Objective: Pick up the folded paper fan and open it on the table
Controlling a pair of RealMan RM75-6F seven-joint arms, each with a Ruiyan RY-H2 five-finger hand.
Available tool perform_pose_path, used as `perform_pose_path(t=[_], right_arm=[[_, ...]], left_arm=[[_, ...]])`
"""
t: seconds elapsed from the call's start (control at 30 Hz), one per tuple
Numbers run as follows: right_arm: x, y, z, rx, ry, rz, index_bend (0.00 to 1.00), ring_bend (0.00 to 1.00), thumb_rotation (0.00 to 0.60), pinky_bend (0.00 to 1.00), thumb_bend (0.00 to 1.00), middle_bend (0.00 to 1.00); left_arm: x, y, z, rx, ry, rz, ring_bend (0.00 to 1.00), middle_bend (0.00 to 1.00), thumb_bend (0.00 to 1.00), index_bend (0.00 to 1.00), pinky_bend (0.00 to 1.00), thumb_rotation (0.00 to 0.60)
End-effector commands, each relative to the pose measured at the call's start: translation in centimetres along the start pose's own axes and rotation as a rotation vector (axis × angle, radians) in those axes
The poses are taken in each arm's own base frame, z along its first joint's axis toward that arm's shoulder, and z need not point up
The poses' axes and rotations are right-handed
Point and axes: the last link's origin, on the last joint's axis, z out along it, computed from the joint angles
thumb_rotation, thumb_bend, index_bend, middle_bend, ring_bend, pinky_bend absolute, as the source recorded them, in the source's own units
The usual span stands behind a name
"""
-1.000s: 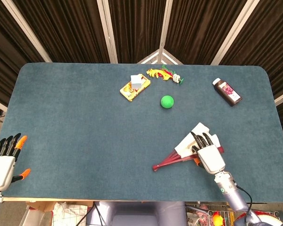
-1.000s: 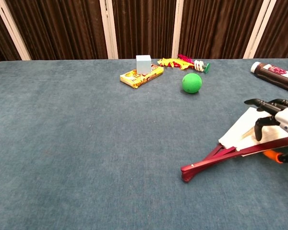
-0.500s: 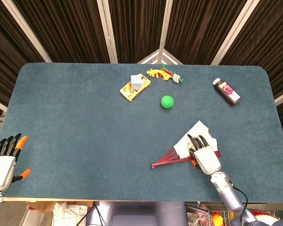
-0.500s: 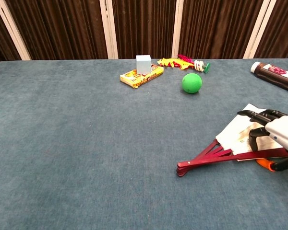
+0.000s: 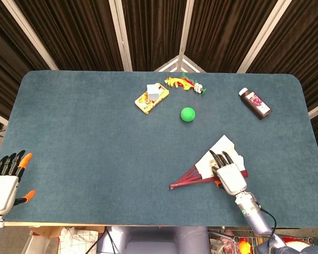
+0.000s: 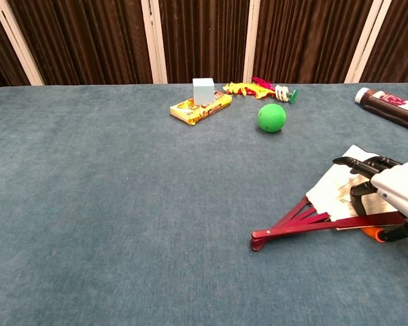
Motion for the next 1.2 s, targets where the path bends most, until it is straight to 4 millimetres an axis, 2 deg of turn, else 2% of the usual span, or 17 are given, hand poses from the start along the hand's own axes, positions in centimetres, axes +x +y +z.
perform_pose_path(t=[0.03, 0.4, 0.53, 0.63, 0.8, 1.0, 1.1, 1.2], right_arm=[[0.7, 0.3, 0.0, -0.004, 0.03, 0.017, 0.58, 0.18, 0.6, 0.13, 0.36, 0.09], [6.9, 1.8, -0.3, 0.038, 0.177, 0.091, 0.59, 0.18, 0.6, 0.14, 0.36, 0.09], [8.0, 1.8, -0.3, 0.061, 0.16, 0.096, 0.59, 0.19, 0.6, 0.14, 0.36, 0.09], [8.2, 1.6, -0.2, 0.073, 0.135, 0.078, 0.59, 0.19, 0.6, 0.14, 0.36, 0.09], [7.3, 1.5, -0.1, 0.073, 0.084, 0.033, 0.61, 0.19, 0.6, 0.14, 0.39, 0.09], [6.3, 1.3, 0.0, 0.071, 0.068, 0.014, 0.76, 0.21, 0.6, 0.16, 0.39, 0.13], [6.4, 1.2, 0.2, 0.084, 0.085, 0.01, 0.83, 0.22, 0.6, 0.18, 0.39, 0.14], [6.9, 0.9, 0.5, 0.101, 0.118, 0.029, 0.85, 0.23, 0.6, 0.19, 0.39, 0.14]], left_arm=[[0.0, 0.0, 0.0, 0.001, -0.001, 0.0, 0.0, 0.0, 0.13, 0.05, 0.0, 0.6], [0.0, 0.1, -0.1, -0.004, -0.004, -0.004, 0.0, 0.0, 0.13, 0.05, 0.0, 0.6], [-0.1, 0.2, -0.2, -0.008, -0.008, -0.001, 0.0, 0.0, 0.13, 0.05, 0.0, 0.6], [-0.1, 0.3, -0.2, -0.012, -0.012, -0.001, 0.0, 0.0, 0.13, 0.05, 0.0, 0.6], [0.0, 0.1, -0.2, -0.009, -0.007, -0.005, 0.0, 0.0, 0.13, 0.05, 0.0, 0.6], [0.1, 0.1, -0.2, -0.012, -0.01, -0.009, 0.0, 0.0, 0.13, 0.05, 0.0, 0.6], [0.1, 0.1, -0.1, -0.015, -0.009, -0.011, 0.0, 0.0, 0.13, 0.06, 0.0, 0.6], [0.0, 0.1, -0.1, -0.015, -0.012, -0.012, 0.0, 0.0, 0.13, 0.06, 0.0, 0.6]])
